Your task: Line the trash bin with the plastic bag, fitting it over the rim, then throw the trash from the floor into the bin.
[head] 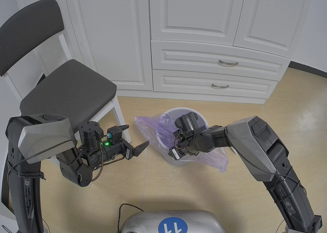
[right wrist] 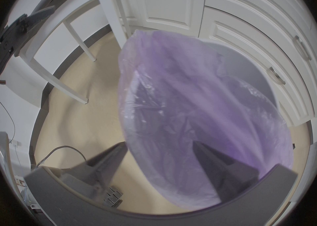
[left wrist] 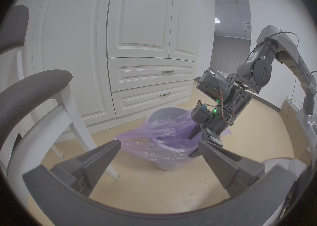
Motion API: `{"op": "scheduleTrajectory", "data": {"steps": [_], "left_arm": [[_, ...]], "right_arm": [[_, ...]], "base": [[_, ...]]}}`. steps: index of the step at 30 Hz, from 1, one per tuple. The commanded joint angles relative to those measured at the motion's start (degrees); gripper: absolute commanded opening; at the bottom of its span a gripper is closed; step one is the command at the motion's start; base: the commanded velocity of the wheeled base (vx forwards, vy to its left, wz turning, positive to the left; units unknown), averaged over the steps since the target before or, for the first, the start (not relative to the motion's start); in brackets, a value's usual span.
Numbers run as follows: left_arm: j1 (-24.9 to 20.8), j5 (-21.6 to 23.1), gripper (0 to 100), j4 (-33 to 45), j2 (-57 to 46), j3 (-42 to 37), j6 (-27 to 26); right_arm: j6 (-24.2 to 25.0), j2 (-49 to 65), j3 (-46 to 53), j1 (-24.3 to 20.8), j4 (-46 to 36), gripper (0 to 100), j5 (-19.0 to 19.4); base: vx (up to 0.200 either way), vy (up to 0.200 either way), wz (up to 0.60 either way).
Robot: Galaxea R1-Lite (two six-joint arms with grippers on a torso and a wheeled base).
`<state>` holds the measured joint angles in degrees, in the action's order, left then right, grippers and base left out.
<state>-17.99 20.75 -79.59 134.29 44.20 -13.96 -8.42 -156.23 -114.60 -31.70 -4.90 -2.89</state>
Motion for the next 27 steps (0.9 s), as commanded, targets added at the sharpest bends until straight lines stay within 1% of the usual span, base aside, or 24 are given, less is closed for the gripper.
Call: {"op": "scheduleTrajectory", "data": {"steps": [1, 11, 17, 22, 27], "left_arm": [[0.2, 0.0, 100, 0.0, 0.0, 0.0, 0.0], [0.2, 0.0, 100, 0.0, -0.1, 0.0, 0.0], [0.2, 0.0, 100, 0.0, -0.3, 0.0, 0.0], [0.2, 0.0, 100, 0.0, -0.3, -0.1, 0.0], [0.3, 0.0, 100, -1.1, -0.3, -0.1, 0.0]], "right_arm": [[0.0, 0.2, 0.0, 0.5, 0.0, 0, 0.1], [0.2, 1.1, 0.0, 0.2, -1.0, 0, 0.2], [0.2, 2.8, 0.0, -0.5, -4.4, 0, 0.2], [-0.1, 4.6, 0.1, -2.1, -7.1, 0, -0.5], [-2.0, 7.6, 5.6, -4.2, -7.2, 0, -0.9]], "base": [[0.000, 0.000, 0.00], [0.000, 0.000, 0.00], [0.000, 0.000, 0.00], [0.000, 0.000, 0.00], [0.000, 0.000, 0.00]]}}
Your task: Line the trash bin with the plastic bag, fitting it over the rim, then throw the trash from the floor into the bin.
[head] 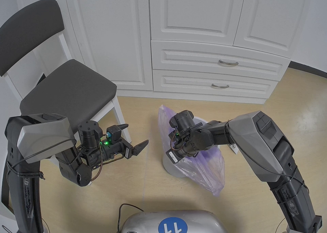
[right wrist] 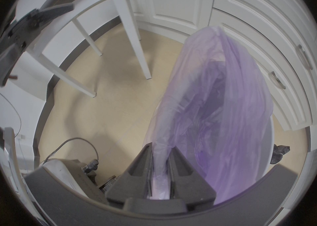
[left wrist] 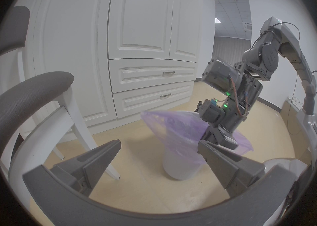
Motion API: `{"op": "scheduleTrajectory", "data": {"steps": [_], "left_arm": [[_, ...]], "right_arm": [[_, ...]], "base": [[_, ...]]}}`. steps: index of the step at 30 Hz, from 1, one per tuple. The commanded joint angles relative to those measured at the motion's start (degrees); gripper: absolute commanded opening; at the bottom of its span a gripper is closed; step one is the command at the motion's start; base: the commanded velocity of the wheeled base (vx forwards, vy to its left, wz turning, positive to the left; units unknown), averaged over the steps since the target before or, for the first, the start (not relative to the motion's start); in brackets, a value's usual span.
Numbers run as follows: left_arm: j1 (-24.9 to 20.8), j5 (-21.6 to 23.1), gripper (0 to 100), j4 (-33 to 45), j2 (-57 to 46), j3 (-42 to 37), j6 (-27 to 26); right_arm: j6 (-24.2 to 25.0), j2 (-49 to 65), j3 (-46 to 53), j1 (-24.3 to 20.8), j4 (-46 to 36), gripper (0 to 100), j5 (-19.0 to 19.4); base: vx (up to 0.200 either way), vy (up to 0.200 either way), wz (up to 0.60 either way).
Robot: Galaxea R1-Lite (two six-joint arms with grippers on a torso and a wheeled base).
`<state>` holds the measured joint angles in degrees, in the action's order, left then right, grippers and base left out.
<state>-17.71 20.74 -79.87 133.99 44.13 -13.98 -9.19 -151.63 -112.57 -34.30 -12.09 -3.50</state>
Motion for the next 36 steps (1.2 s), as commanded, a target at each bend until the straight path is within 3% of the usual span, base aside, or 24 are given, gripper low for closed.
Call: {"op": "scheduleTrajectory", "data": {"steps": [1, 9, 27, 28, 36], "left_arm": [[0.0, 0.0, 100, -1.2, 0.0, 0.0, 0.0], [0.0, 0.0, 100, -1.7, -0.2, -0.4, 0.0], [0.0, 0.1, 100, -1.9, -0.9, -0.6, 0.0], [0.0, 0.0, 100, -1.9, -0.9, -0.6, 0.0], [0.1, 0.1, 100, -1.9, -1.0, -0.6, 0.0]], "right_arm": [[-1.5, 3.3, 4.5, -1.9, 0.1, 0, -0.5], [-1.8, 4.9, 14.1, -6.7, 1.3, 0, -3.7], [-1.6, 0.0, 16.0, -12.5, 7.3, 0, -7.7], [-1.6, -0.3, 16.0, -12.7, 7.3, 100, -7.9], [-1.3, -0.2, 16.2, -14.0, 7.8, 100, -8.2]], "base": [[0.000, 0.000, 0.00], [0.000, 0.000, 0.00], [0.000, 0.000, 0.00], [0.000, 0.000, 0.00], [0.000, 0.000, 0.00]]}}
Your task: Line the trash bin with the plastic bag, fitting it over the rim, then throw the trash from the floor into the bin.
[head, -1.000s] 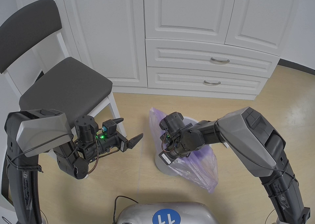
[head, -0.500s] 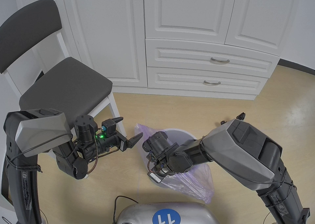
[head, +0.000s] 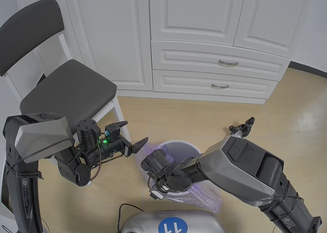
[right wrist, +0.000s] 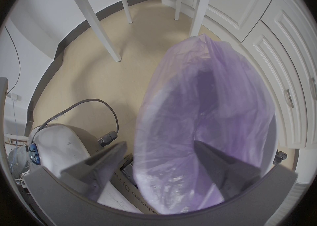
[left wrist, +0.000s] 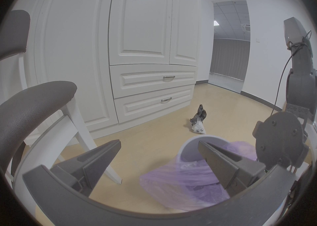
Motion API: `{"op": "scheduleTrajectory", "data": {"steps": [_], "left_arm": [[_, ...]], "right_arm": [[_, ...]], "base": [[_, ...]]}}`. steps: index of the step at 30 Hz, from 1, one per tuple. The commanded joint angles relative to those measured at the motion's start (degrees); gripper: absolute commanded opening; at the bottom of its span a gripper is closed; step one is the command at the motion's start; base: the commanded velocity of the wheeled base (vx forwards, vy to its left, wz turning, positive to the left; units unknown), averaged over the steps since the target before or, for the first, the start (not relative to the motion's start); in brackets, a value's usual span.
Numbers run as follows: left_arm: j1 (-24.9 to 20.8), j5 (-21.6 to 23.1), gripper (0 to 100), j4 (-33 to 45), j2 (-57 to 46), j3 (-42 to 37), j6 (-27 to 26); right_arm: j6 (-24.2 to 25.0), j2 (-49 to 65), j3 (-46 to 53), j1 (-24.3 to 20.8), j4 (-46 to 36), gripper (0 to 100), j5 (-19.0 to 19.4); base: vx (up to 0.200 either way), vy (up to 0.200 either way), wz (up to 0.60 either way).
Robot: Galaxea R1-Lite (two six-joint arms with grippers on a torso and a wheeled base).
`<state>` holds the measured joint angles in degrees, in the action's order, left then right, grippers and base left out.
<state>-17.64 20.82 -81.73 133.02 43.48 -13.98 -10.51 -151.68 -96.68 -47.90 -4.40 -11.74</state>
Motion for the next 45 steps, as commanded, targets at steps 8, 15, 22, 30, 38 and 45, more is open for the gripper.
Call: {"op": "scheduleTrajectory", "data": {"steps": [8, 15, 22, 30, 38, 45], "left_arm": [[0.1, 0.0, 100, 0.0, -1.0, -0.5, 0.0], [0.0, 0.2, 100, -0.4, -1.9, -2.0, 0.0], [-0.4, 0.4, 100, -2.4, -3.4, -3.9, 0.0], [-0.1, 0.4, 100, -2.4, -5.5, -5.0, 0.1], [0.5, 0.5, 100, -2.6, -6.5, -5.3, 0.3], [0.6, 0.5, 100, -2.6, -6.8, -5.3, 0.4]], "right_arm": [[0.2, 4.5, 5.1, -1.6, 0.3, 100, 0.3], [1.8, 15.7, 17.6, -5.4, 6.9, 100, -0.3], [2.0, 22.7, 24.9, -6.3, 9.9, 100, -2.3], [5.4, 22.6, 29.0, -6.4, 15.9, 100, -3.4], [5.0, 12.3, 23.2, -5.9, 20.6, 100, -3.5], [-0.1, 12.5, 20.7, -2.0, 20.6, 100, -8.8]], "base": [[0.000, 0.000, 0.00], [0.000, 0.000, 0.00], [0.000, 0.000, 0.00], [0.000, 0.000, 0.00], [0.000, 0.000, 0.00], [0.000, 0.000, 0.00]]}}
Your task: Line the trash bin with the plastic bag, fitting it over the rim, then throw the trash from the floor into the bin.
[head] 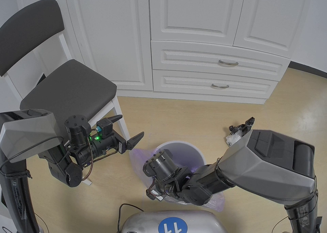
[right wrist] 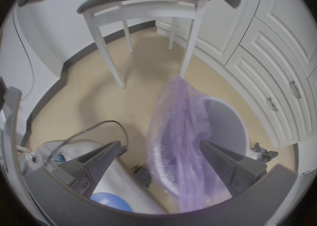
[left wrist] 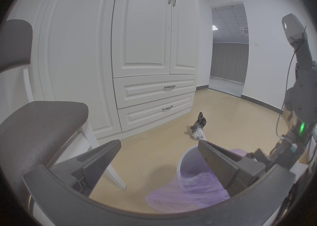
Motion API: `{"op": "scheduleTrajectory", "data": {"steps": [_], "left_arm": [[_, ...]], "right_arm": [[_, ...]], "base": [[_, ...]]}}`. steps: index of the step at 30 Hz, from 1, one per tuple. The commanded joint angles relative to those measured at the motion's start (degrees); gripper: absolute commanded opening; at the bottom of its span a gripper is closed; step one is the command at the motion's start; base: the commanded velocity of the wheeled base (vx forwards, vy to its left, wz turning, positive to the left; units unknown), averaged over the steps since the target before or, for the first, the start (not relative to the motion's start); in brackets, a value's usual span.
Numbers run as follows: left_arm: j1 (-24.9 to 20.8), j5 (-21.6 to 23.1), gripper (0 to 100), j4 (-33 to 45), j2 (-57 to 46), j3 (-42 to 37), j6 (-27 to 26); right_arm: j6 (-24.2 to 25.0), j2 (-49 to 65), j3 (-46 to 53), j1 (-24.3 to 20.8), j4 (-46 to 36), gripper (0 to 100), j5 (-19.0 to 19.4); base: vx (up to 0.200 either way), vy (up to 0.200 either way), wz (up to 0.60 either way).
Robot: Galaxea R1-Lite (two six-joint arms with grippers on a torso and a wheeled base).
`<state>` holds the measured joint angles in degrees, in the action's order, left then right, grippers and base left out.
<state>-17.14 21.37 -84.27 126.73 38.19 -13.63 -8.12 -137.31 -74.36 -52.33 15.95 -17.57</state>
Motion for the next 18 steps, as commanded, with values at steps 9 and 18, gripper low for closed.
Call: {"op": "scheduleTrajectory", "data": {"steps": [9, 18], "left_arm": [[0.2, 0.0, 100, 0.0, -1.0, -0.2, 0.0], [0.2, 0.0, 100, 0.0, -0.9, -0.2, -0.1]], "right_arm": [[-5.6, -2.0, -1.5, 5.5, 2.2, 100, -8.4], [-5.8, -3.1, 0.2, 5.6, 2.3, 100, -8.4]], "base": [[0.000, 0.000, 0.00], [0.000, 0.000, 0.00]]}}
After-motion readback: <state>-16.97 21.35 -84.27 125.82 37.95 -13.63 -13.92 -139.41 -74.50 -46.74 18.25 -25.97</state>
